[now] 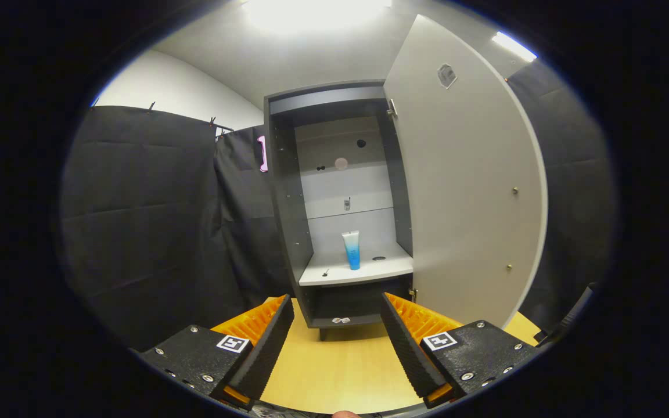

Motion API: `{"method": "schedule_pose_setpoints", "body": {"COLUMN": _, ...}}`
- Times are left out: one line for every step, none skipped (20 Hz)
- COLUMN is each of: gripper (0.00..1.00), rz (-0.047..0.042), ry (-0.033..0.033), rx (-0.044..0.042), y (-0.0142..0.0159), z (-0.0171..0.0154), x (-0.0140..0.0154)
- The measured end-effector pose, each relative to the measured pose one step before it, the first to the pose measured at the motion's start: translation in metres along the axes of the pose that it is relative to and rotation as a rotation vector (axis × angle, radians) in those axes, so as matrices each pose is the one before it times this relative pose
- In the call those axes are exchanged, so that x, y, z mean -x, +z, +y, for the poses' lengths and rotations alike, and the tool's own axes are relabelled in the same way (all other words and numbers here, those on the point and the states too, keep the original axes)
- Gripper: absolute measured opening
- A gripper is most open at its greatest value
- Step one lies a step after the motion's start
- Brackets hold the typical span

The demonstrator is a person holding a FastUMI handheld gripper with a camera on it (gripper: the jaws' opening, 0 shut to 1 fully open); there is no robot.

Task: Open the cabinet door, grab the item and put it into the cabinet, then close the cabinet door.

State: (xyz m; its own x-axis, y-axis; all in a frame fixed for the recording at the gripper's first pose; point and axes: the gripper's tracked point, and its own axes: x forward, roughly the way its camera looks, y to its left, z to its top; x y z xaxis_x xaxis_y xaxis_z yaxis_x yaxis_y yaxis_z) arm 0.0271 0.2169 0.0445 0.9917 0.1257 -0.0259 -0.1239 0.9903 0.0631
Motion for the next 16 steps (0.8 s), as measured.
{"method": "schedule_pose_setpoints", "body": {"gripper": 0.93, "rz": -0.00064, "ry": -0.01145, "rx": 0.00378, "y": 0.00222, "z": -0.01284, "x": 0.00575}}
{"method": "schedule_pose_setpoints", "body": {"gripper": 0.93, "rz": 0.00608, "ry": -0.01967, "rx": 0.00469, "y": -0.00005, "z": -0.01635, "x": 0.00487}}
{"method": "schedule_pose_setpoints", "body": {"gripper": 0.93, "rz": 0.00443, "ry": -0.01482, "rx": -0.00027, "y": 0.00117, "z": -0.01682, "x": 0.00447}}
{"method": "schedule_pose_setpoints", "body": {"gripper": 0.93, "rz": -0.00081, "ry": -0.01622, "rx": -0.00388, "y": 0.00358, "z": -0.01594, "x": 0.00425}}
{"method": "schedule_pose_setpoints", "body": {"gripper": 0.93, "rz": -0.00221, "ry": -0.01986, "rx": -0.00463, "y": 0.00195, "z": -0.01809, "x": 0.00369}}
{"method": "schedule_pose_setpoints", "body": {"gripper": 0.93, "rz": 0.00014, "ry": -0.02322, "rx": -0.00156, "y": 0.00246, "z": -0.01953, "x": 0.00312}}
{"method": "schedule_pose_setpoints", "body": {"gripper": 0.93, "rz": -0.00085, "ry": -0.02348, "rx": -0.00092, "y": 0.00251, "z": -0.01873, "x": 0.00156}}
{"method": "schedule_pose_setpoints", "body": {"gripper": 0.93, "rz": 0.00007, "ry": -0.02054, "rx": -0.00106, "y": 0.00226, "z": -0.01684, "x": 0.00053}}
{"method": "schedule_pose_setpoints", "body": {"gripper": 0.93, "rz": -0.00152, "ry": -0.01333, "rx": -0.00258, "y": 0.00312, "z": -0.01561, "x": 0.00168}}
{"method": "schedule_pose_setpoints", "body": {"gripper": 0.93, "rz": -0.00404, "ry": -0.01020, "rx": 0.00074, "y": 0.00421, "z": -0.01477, "x": 0.00138}}
{"method": "schedule_pose_setpoints", "body": {"gripper": 0.93, "rz": -0.00486, "ry": -0.01379, "rx": 0.00648, "y": 0.00283, "z": -0.01462, "x": 0.00185}}
{"method": "schedule_pose_setpoints", "body": {"gripper": 0.93, "rz": -0.00567, "ry": -0.00879, "rx": 0.00732, "y": 0.00324, "z": -0.01327, "x": 0.00057}}
{"method": "schedule_pose_setpoints", "body": {"gripper": 0.93, "rz": -0.00527, "ry": -0.01067, "rx": 0.00786, "y": 0.00286, "z": -0.01305, "x": 0.00024}}
{"method": "schedule_pose_setpoints", "body": {"gripper": 0.93, "rz": -0.00473, "ry": -0.01097, "rx": 0.00832, "y": 0.00215, "z": -0.01265, "x": -0.00194}}
{"method": "schedule_pose_setpoints", "body": {"gripper": 0.93, "rz": -0.00174, "ry": -0.00744, "rx": 0.00781, "y": 0.00099, "z": -0.01180, "x": -0.00327}}
{"method": "schedule_pose_setpoints", "body": {"gripper": 0.93, "rz": 0.00419, "ry": -0.00579, "rx": 0.00917, "y": -0.00285, "z": -0.01210, "x": -0.00967}}
